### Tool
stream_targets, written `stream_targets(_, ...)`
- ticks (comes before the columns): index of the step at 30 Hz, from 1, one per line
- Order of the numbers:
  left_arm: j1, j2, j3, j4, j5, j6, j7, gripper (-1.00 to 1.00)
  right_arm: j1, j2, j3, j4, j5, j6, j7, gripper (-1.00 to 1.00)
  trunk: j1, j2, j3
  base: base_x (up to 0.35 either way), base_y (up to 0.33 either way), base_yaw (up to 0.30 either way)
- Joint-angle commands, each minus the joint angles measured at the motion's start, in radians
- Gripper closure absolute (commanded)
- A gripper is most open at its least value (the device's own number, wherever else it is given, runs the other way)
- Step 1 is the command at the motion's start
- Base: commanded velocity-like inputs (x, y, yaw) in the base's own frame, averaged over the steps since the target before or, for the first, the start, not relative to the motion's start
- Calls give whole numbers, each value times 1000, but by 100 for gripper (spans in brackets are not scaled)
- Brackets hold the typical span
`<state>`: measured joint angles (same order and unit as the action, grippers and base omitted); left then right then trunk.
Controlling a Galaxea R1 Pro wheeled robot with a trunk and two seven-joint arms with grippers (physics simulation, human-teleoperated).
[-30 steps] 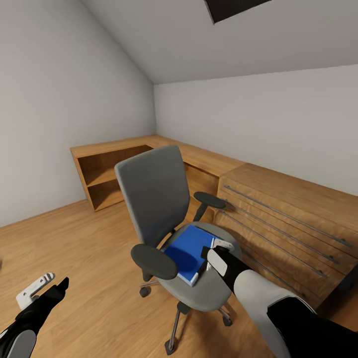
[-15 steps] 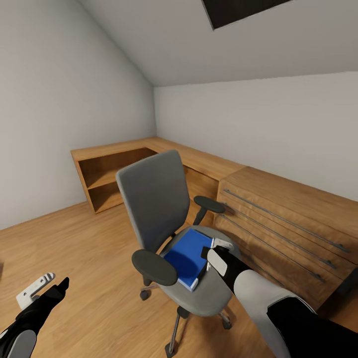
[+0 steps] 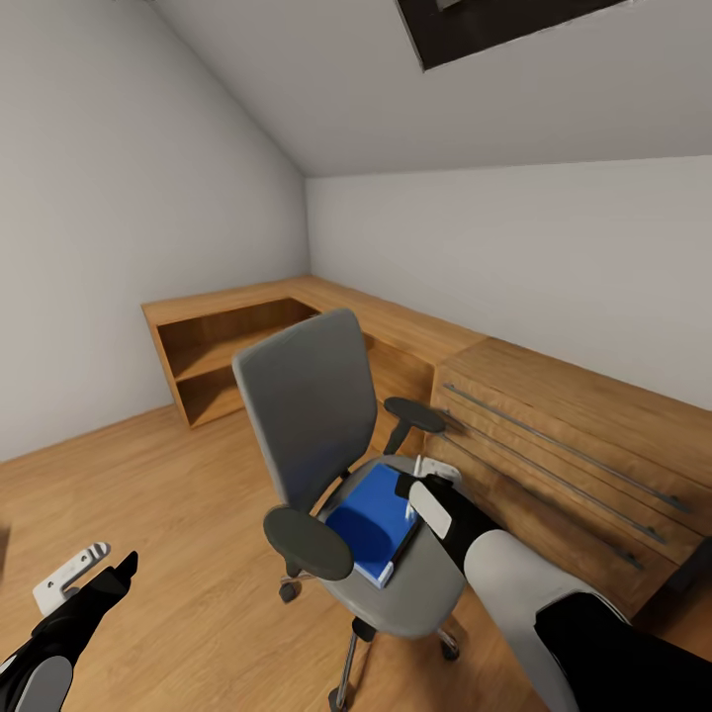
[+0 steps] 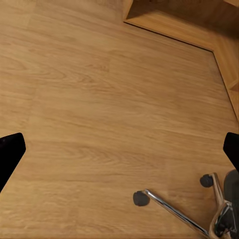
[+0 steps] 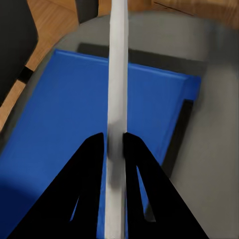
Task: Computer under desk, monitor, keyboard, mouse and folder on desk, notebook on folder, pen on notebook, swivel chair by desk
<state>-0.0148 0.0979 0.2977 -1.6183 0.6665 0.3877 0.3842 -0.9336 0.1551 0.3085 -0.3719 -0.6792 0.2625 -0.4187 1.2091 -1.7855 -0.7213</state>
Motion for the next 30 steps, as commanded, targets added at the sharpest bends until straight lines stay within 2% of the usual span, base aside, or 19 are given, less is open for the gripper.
stream_targets(1, -1, 0, 0, -2, 10, 4, 7, -100, -1, -2, 8, -7, -7, 10, -8, 100, -4, 7, 2, 0, 0, 0)
stream_targets(8, -1, 0, -2, -2, 10, 5, 7, -100, 5, -42, 8, -112, -8, 72, -10, 100, -31, 56, 24, 0, 0, 0)
stream_targets(12, -1, 0, -2, -2, 10, 6, 7, -100, 38, -78, 7, -240, -9, 117, -35, 100, -46, 84, 37, 0, 0, 0)
stream_targets(15, -1, 0, -2, -2, 10, 7, 7, -100, 99, -101, 7, -397, -9, 148, -98, 100, -58, 105, 46, 0, 0, 0)
stream_targets(17, -1, 0, -2, -2, 10, 7, 7, -100, 129, -106, 7, -463, -9, 164, -123, 100, -65, 119, 52, 0, 0, 0)
stream_targets(19, -1, 0, -2, -2, 10, 7, 7, -100, 198, -110, 7, -607, -9, 205, -173, 100, -73, 133, 59, 0, 0, 0)
stream_targets(20, -1, 0, -2, -2, 10, 7, 7, -100, 215, -111, 7, -646, -9, 216, -184, 100, -77, 140, 62, 0, 0, 0)
stream_targets(21, -1, 0, -2, -2, 10, 7, 7, -100, 268, -113, 7, -768, -9, 245, -214, 100, -81, 147, 65, 0, 0, 0)
stream_targets(25, -1, 0, -2, -2, 10, 9, 7, -100, 377, -119, 7, -994, -8, 275, -261, 100, -96, 175, 77, 0, 0, 0)
stream_targets(30, -1, 1, -1, -2, 10, 10, 8, -100, 424, -125, 7, -1081, -8, 282, -277, 100, -115, 210, 93, 0, 0, 0)
